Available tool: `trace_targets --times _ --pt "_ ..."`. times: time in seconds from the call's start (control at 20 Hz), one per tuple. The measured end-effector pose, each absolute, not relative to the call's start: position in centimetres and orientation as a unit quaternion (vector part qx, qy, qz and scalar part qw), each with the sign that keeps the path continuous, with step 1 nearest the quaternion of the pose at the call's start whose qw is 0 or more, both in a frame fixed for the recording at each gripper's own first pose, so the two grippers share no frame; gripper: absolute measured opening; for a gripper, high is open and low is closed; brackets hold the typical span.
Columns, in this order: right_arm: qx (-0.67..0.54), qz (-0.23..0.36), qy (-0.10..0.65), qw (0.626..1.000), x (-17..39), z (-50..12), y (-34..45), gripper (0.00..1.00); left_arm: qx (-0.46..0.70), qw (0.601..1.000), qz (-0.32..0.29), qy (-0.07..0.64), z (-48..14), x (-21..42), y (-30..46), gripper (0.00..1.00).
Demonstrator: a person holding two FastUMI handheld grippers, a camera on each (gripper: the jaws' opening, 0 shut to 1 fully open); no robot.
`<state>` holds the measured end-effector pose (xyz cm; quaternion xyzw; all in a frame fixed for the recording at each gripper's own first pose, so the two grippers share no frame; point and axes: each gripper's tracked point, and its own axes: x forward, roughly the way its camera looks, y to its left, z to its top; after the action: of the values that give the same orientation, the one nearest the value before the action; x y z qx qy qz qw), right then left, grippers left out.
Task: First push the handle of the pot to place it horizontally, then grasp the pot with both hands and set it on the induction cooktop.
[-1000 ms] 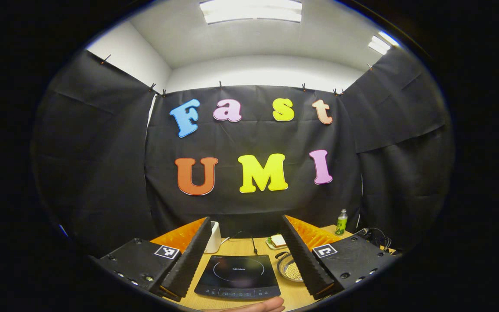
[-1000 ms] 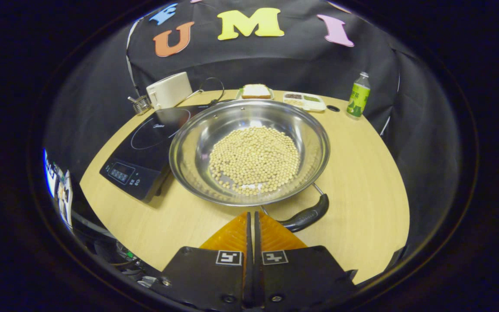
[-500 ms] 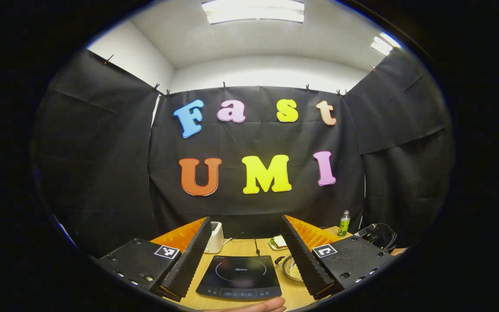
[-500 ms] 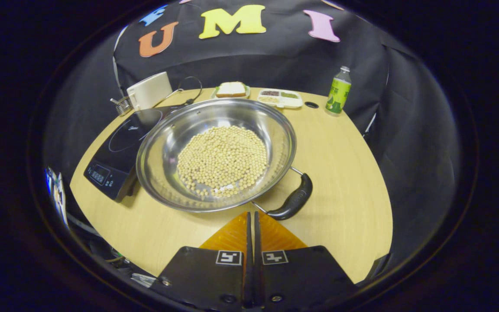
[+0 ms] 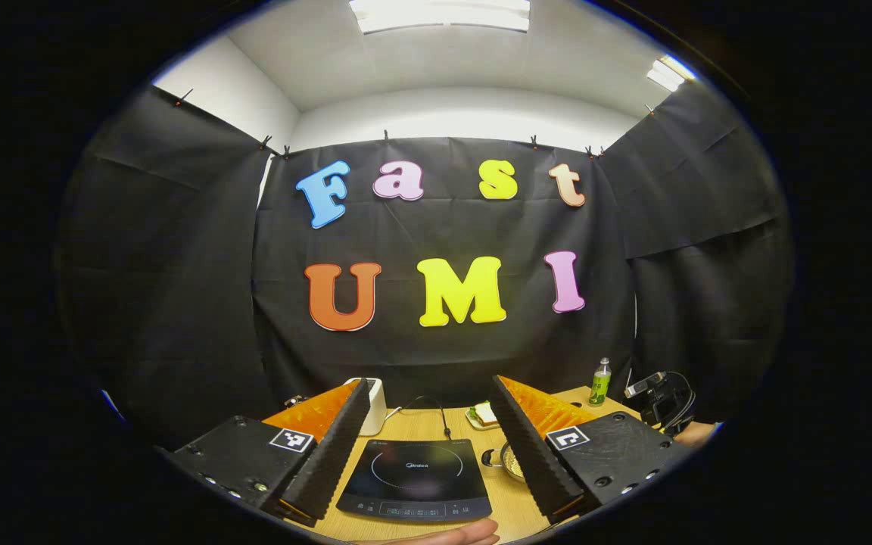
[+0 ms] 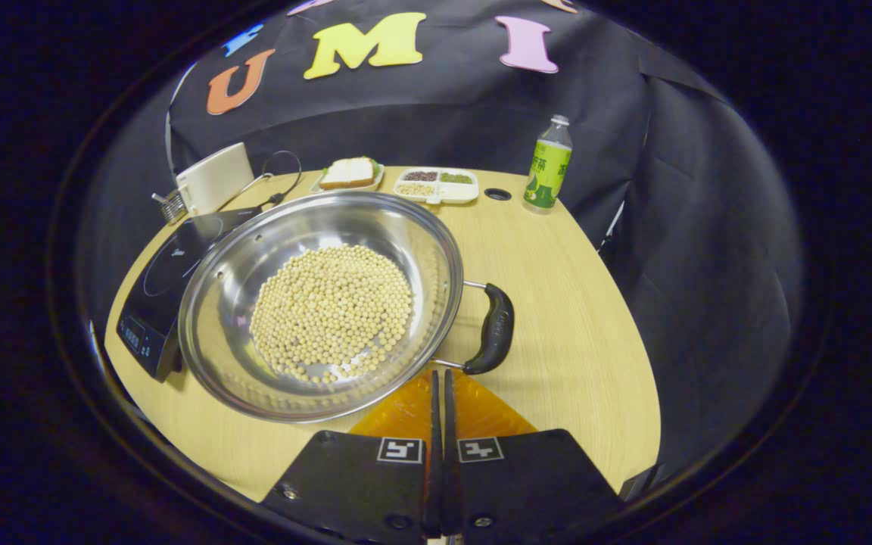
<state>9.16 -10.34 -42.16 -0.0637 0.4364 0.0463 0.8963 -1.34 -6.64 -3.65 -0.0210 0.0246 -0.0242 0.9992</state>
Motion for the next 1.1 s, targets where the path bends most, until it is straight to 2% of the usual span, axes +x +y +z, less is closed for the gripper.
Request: trace_targets --times 0.05,0.1,0.25,0.5,0.7,0.75,1.0,1.1 --pt "-0.060 0.039 0.436 0.897 9.7 -42.2 -10.6 0.00 -0.023 0.999 -0.030 0.028 -4.0 -1.1 -6.9 0.95" --pt "-0.053 0.032 0.436 0.898 9.9 -42.2 -10.8 0.04 -0.026 0.998 -0.035 0.035 -4.5 -0.9 -7.2 0.96" --pt "-0.026 0.016 0.435 0.900 11.3 -42.6 -11.2 0.04 -0.032 0.997 -0.044 0.054 -6.1 -0.3 -7.6 0.96" --pt "0.009 0.021 0.419 0.908 13.2 -42.7 -11.6 0.02 -0.032 0.995 -0.055 0.079 -8.3 1.0 -8.7 0.96" --pt "0.023 0.030 0.400 0.916 14.2 -42.5 -12.1 0.04 -0.045 0.991 -0.068 0.106 -10.6 2.6 -10.0 0.96" --pt "0.021 0.031 0.392 0.919 14.3 -42.3 -12.3 0.01 -0.048 0.990 -0.073 0.114 -11.4 2.9 -10.5 0.96" --pt "0.032 0.037 0.350 0.935 14.6 -40.6 -12.7 0.06 -0.039 0.983 -0.088 0.155 -16.5 5.1 -12.8 0.95" --pt "0.041 0.032 0.334 0.941 14.8 -40.0 -13.0 0.18 -0.038 0.979 -0.093 0.178 -19.2 6.1 -14.0 0.95"
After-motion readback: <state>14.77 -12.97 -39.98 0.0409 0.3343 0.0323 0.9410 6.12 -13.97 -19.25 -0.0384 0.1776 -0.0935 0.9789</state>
